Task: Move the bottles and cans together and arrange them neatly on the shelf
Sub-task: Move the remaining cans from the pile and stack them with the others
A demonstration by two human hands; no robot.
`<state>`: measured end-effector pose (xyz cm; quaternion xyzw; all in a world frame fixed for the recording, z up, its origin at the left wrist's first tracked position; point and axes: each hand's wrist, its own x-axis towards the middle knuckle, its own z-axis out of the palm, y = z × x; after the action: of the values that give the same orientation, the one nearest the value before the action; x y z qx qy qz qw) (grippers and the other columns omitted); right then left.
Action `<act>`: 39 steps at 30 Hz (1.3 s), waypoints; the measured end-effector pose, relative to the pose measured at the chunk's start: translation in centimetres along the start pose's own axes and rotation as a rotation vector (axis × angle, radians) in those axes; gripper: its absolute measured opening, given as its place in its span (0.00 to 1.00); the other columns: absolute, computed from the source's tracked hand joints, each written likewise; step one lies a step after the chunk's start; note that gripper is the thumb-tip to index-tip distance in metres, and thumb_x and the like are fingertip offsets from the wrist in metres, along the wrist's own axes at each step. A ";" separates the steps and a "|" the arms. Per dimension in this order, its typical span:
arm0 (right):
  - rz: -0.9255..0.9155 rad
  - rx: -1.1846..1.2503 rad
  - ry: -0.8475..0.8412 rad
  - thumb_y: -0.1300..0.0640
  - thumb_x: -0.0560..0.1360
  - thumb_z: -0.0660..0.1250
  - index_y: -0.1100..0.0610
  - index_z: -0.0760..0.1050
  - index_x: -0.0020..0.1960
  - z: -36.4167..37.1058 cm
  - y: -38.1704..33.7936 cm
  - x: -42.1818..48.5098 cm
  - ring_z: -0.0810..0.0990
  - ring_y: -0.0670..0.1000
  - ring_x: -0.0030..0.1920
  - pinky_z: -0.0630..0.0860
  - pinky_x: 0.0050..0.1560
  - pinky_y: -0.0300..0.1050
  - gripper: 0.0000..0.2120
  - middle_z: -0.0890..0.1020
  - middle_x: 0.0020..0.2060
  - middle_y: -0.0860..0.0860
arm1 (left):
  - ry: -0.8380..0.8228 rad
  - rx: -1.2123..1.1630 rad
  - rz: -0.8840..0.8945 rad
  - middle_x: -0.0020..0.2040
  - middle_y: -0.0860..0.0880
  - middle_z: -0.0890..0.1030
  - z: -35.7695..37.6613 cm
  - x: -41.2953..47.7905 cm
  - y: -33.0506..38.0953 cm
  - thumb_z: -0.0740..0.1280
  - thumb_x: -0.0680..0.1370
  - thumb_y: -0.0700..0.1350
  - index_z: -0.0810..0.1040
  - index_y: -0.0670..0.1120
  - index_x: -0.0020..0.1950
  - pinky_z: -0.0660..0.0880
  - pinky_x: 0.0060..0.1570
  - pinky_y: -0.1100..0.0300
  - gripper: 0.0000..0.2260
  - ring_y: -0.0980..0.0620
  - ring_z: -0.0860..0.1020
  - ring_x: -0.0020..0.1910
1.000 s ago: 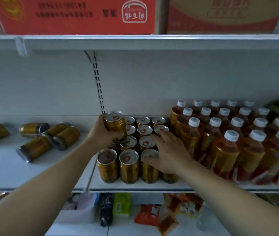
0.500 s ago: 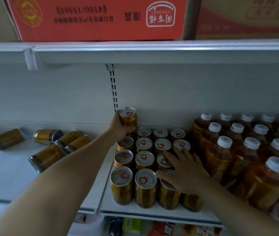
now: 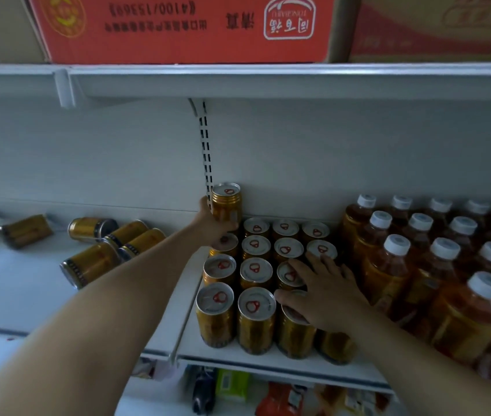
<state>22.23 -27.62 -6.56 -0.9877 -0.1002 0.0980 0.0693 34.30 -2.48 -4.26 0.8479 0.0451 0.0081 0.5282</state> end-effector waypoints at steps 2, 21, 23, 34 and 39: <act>-0.003 -0.004 -0.014 0.19 0.60 0.38 0.39 0.41 0.77 -0.2 -0.1 -0.2 0.38 0.55 0.77 0.39 0.73 0.60 0.49 0.43 0.79 0.48 | -0.015 0.035 -0.006 0.52 0.51 0.71 -0.3 -2.1 -0.6 0.75 0.70 0.42 0.50 0.47 0.73 0.75 0.40 0.61 0.42 0.51 0.74 0.51; -0.202 0.132 0.080 0.27 0.71 0.57 0.52 0.62 0.74 -2.8 -24.6 7.7 0.68 0.58 0.69 0.68 0.65 0.51 0.40 0.68 0.72 0.55 | -0.055 0.725 -0.057 0.66 0.48 0.72 -23.0 -16.2 -11.1 0.69 0.74 0.55 0.71 0.51 0.67 0.65 0.53 0.64 0.23 0.51 0.71 0.57; -0.207 0.115 0.072 0.29 0.71 0.58 0.52 0.64 0.73 -2.3 -29.2 9.2 0.70 0.58 0.68 0.69 0.64 0.50 0.38 0.70 0.70 0.56 | -0.047 0.743 -0.097 0.70 0.48 0.69 -27.3 -16.3 -13.5 0.68 0.74 0.55 0.69 0.51 0.69 0.63 0.61 0.60 0.25 0.49 0.69 0.65; -0.240 0.197 0.052 0.31 0.73 0.59 0.54 0.65 0.71 -0.7 -49.9 16.2 0.72 0.58 0.65 0.69 0.52 0.47 0.36 0.72 0.68 0.56 | 0.039 0.691 -0.122 0.71 0.49 0.69 -43.5 -15.5 -22.4 0.68 0.75 0.55 0.70 0.52 0.68 0.62 0.65 0.56 0.23 0.48 0.67 0.68; -0.126 0.314 -0.004 0.34 0.74 0.61 0.57 0.67 0.69 1.5 -55.3 20.8 0.75 0.59 0.61 0.67 0.47 0.44 0.34 0.75 0.65 0.57 | 0.059 0.726 -0.127 0.70 0.48 0.69 -48.4 -11.1 -24.7 0.68 0.75 0.54 0.69 0.50 0.69 0.63 0.65 0.57 0.24 0.48 0.68 0.67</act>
<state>31.76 30.60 -3.09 -0.9563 -0.1455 0.1101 0.2284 18.62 50.68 -4.68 0.9750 0.1127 -0.0169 0.1909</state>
